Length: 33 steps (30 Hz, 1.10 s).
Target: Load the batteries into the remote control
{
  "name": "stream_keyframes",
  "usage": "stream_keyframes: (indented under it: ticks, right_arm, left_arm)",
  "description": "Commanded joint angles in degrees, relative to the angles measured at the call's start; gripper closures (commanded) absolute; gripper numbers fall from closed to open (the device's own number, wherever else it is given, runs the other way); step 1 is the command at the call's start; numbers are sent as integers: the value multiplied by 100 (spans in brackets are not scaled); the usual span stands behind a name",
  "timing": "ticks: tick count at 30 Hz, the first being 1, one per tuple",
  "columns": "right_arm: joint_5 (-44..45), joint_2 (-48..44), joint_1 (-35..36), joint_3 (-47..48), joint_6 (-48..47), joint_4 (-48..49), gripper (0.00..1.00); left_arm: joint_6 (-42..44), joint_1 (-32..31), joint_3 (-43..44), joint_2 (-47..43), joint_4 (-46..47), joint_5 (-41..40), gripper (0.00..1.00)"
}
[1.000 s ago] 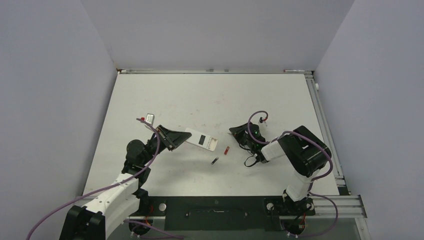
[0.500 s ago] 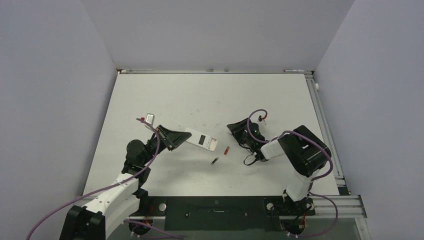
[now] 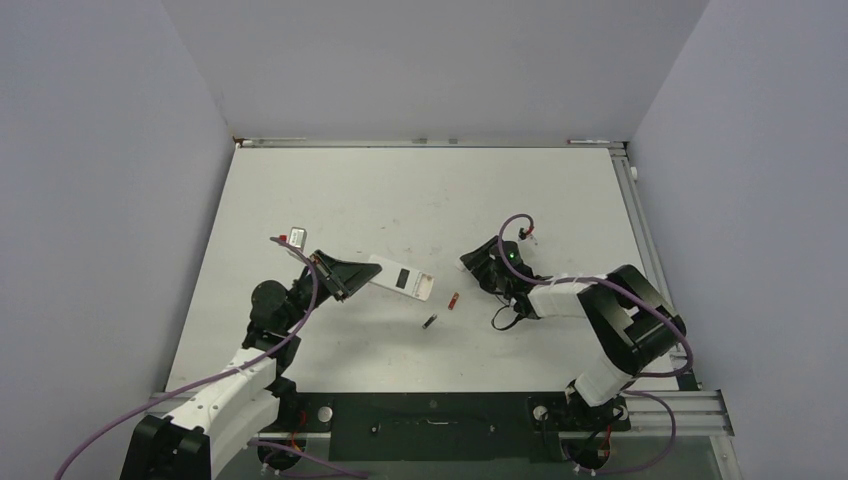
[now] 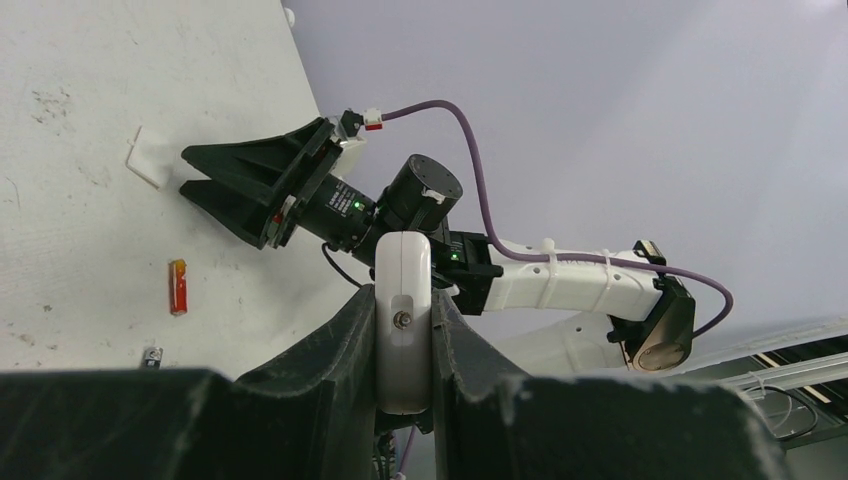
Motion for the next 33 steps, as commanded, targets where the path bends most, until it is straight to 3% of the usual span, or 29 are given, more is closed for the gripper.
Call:
stream_keyframes:
  ticks: [1, 21, 33]
  right_arm:
    - [298, -453, 20, 124, -353, -590, 54]
    - [-558, -2110, 68, 114, -2315, -2169, 54]
    - [-927, -2867, 154, 188, -2935, -3032, 53]
  left_arm:
    - [11, 49, -30, -78, 146, -137, 100]
    - [276, 31, -150, 806, 237, -194, 100]
    - [568, -127, -117, 1801, 396, -758, 100]
